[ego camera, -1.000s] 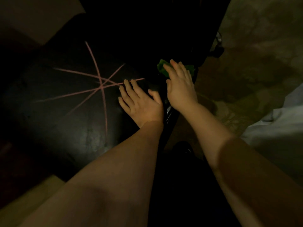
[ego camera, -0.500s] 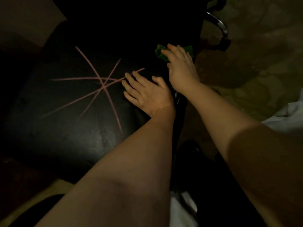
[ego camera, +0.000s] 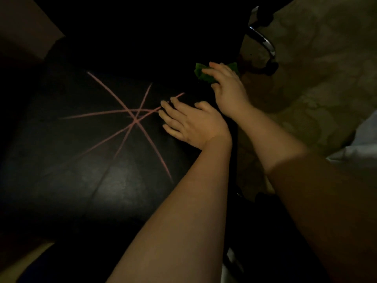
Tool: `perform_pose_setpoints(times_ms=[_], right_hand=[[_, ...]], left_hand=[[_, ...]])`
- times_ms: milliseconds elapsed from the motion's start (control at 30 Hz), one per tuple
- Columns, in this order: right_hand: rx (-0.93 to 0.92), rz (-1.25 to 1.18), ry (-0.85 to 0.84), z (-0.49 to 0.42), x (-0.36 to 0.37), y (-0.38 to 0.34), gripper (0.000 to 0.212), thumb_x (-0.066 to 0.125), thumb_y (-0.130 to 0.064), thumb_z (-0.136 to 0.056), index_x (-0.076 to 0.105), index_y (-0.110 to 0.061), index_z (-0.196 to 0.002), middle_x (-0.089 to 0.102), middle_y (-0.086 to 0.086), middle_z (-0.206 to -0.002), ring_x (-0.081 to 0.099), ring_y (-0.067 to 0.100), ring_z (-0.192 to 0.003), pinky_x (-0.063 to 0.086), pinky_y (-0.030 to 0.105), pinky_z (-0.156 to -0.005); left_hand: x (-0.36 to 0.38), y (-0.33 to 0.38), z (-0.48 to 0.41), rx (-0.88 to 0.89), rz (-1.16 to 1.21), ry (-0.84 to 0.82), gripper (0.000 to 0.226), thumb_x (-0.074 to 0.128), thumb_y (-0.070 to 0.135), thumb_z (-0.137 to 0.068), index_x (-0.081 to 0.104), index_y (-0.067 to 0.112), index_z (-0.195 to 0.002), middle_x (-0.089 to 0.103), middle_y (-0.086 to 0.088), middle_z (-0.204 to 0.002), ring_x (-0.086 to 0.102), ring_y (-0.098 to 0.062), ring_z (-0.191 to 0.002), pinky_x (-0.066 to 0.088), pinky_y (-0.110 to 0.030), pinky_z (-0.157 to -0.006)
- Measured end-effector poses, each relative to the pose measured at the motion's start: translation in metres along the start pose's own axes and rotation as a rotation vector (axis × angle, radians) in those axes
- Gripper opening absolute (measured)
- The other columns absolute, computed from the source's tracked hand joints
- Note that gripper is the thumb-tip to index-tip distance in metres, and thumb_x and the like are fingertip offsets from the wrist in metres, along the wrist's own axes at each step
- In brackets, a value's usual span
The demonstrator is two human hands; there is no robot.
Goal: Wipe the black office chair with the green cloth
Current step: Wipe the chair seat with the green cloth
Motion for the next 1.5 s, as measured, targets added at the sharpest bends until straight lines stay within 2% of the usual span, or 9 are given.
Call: perform_pose_setpoints(times_ms=[133, 233, 333, 500, 733, 900, 1100, 1300, 1500], right_hand=[[0.023, -0.029, -0.009, 0.006, -0.002, -0.002, 0.047, 0.040, 0.002, -0.098, 0.049, -0.018, -0.140, 0.034, 0.001, -0.154, 0.020, 0.018, -0.146, 0.010, 0.023, -0.117], [0.033, -0.066, -0.002, 0.020, -0.003, -0.006, 0.047, 0.040, 0.003, -0.098, 0.049, -0.016, -0.140, 0.034, 0.001, -0.154, 0.020, 0.018, -0.146, 0.011, 0.025, -0.118], [0.041, -0.077, 0.009, 0.036, 0.001, -0.015, 0.045, 0.040, 0.002, -0.098, 0.052, -0.016, -0.138, 0.035, 0.000, -0.153, 0.021, 0.018, -0.146, 0.014, 0.028, -0.119], [0.051, -0.069, 0.010, 0.056, 0.007, -0.026, 0.046, 0.043, 0.003, -0.096, 0.055, -0.017, -0.135, 0.040, -0.001, -0.151, 0.024, 0.018, -0.145, 0.016, 0.028, -0.119], [0.075, -0.032, 0.040, 0.110, 0.014, -0.045, 0.043, 0.045, 0.002, -0.094, 0.059, -0.018, -0.130, 0.045, -0.003, -0.147, 0.030, 0.016, -0.142, 0.022, 0.033, -0.119], [0.122, -0.035, 0.099, 0.177, 0.026, -0.062, 0.041, 0.050, 0.000, -0.090, 0.063, -0.018, -0.124, 0.051, -0.002, -0.142, 0.036, 0.017, -0.139, 0.028, 0.040, -0.116], [0.062, -0.015, 0.146, 0.251, 0.049, -0.087, 0.033, 0.055, -0.037, -0.089, 0.066, -0.022, -0.117, 0.054, -0.007, -0.138, 0.038, 0.013, -0.138, 0.030, 0.040, -0.115], [0.048, 0.070, 0.215, 0.246, 0.054, -0.082, 0.031, 0.051, -0.037, -0.094, 0.068, -0.021, -0.114, 0.057, -0.006, -0.135, 0.041, 0.014, -0.136, 0.035, 0.042, -0.111], [-0.044, 0.161, 0.305, 0.237, 0.045, -0.062, 0.028, 0.051, -0.027, -0.096, 0.069, -0.019, -0.116, 0.058, -0.003, -0.135, 0.044, 0.015, -0.135, 0.037, 0.042, -0.110]], left_hand=[[-0.016, 0.003, 0.000, 0.072, -0.056, -0.135, 0.059, 0.049, 0.027, -0.090, 0.036, 0.014, -0.146, 0.014, -0.009, -0.162, 0.006, -0.027, -0.149, 0.000, -0.045, -0.118], [-0.036, -0.008, -0.009, 0.271, -0.193, -0.199, 0.052, 0.049, 0.030, -0.091, 0.045, 0.012, -0.140, 0.029, -0.011, -0.156, 0.023, -0.031, -0.142, 0.019, -0.045, -0.112], [-0.061, -0.025, -0.026, 0.508, -0.240, -0.272, 0.049, 0.048, 0.028, -0.094, 0.045, 0.009, -0.139, 0.042, -0.008, -0.149, 0.033, -0.027, -0.135, 0.028, -0.039, -0.108], [-0.102, -0.058, -0.049, 0.732, -0.279, -0.289, 0.052, 0.049, 0.027, -0.097, 0.042, 0.006, -0.144, 0.034, -0.010, -0.155, 0.023, -0.025, -0.146, 0.015, -0.038, -0.120], [-0.115, -0.101, -0.040, 0.946, -0.363, -0.381, 0.056, 0.050, 0.034, -0.097, 0.041, 0.008, -0.146, 0.029, -0.009, -0.158, 0.020, -0.026, -0.148, 0.009, -0.042, -0.121], [-0.109, -0.116, -0.040, 0.989, -0.427, -0.392, 0.064, 0.031, 0.046, -0.093, 0.041, 0.013, -0.147, 0.033, -0.006, -0.157, 0.027, -0.024, -0.146, 0.014, -0.045, -0.120], [-0.118, -0.124, -0.046, 1.053, -0.467, -0.429, 0.066, 0.028, 0.044, -0.091, 0.042, 0.013, -0.147, 0.033, -0.004, -0.157, 0.027, -0.022, -0.146, 0.016, -0.048, -0.120], [-0.117, -0.125, -0.046, 1.052, -0.437, -0.418, 0.065, 0.027, 0.044, -0.092, 0.040, 0.014, -0.148, 0.032, -0.004, -0.157, 0.026, -0.021, -0.147, 0.015, -0.048, -0.120], [-0.107, -0.122, -0.036, 0.994, -0.401, -0.388, 0.065, 0.029, 0.046, -0.093, 0.038, 0.014, -0.149, 0.030, -0.005, -0.158, 0.023, -0.021, -0.148, 0.011, -0.046, -0.121]])
Point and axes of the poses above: each hand's wrist, its own z-axis away from the middle knuckle, its own x-axis out of the palm, y = z × x, the point moved 3 cm from there along -z, towards the middle knuckle
